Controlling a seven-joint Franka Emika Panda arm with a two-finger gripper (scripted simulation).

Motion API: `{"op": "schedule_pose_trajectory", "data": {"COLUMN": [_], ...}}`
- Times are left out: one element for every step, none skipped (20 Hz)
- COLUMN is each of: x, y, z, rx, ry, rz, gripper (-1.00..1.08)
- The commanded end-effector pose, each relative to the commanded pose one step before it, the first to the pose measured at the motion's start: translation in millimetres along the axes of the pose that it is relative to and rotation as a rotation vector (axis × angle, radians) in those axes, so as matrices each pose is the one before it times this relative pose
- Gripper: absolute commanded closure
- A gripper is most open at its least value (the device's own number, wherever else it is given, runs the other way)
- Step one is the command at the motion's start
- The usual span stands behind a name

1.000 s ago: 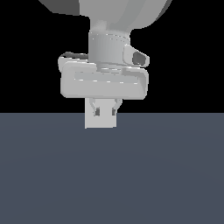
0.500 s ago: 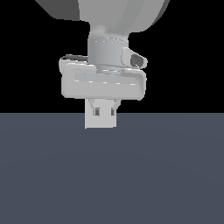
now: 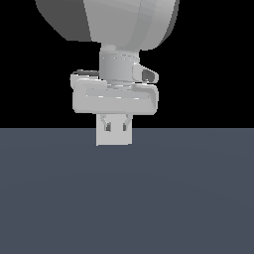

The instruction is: Plug the charger into the wall socket.

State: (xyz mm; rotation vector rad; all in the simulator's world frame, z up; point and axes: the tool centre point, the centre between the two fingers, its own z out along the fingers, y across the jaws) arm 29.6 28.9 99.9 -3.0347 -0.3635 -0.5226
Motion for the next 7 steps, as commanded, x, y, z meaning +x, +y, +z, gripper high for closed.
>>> {"op": "schedule_pose_trajectory", "data": {"x": [5.31,1.14,0.85,0.43,0.07,-0.27,-0.17], "y": [0.29,0.06,-0.35,0.1,0.11,0.12,0.04], "z": [1.76,0.41,0.4,0.17,0.05,-0.07,-0.05], "rx": [-0.00027,0.0,0.00001,0.0,0.0,0.0,0.0], "ry": [0.00009,0.0,-0.00016,0.0,0.0,0.0,0.0], "rz": [0.00021,0.0,-0.00067,0.0,0.0,0.0,0.0], "gripper": [1.08,1.08,1.08,1.08,1.08,1.08,1.08]}}
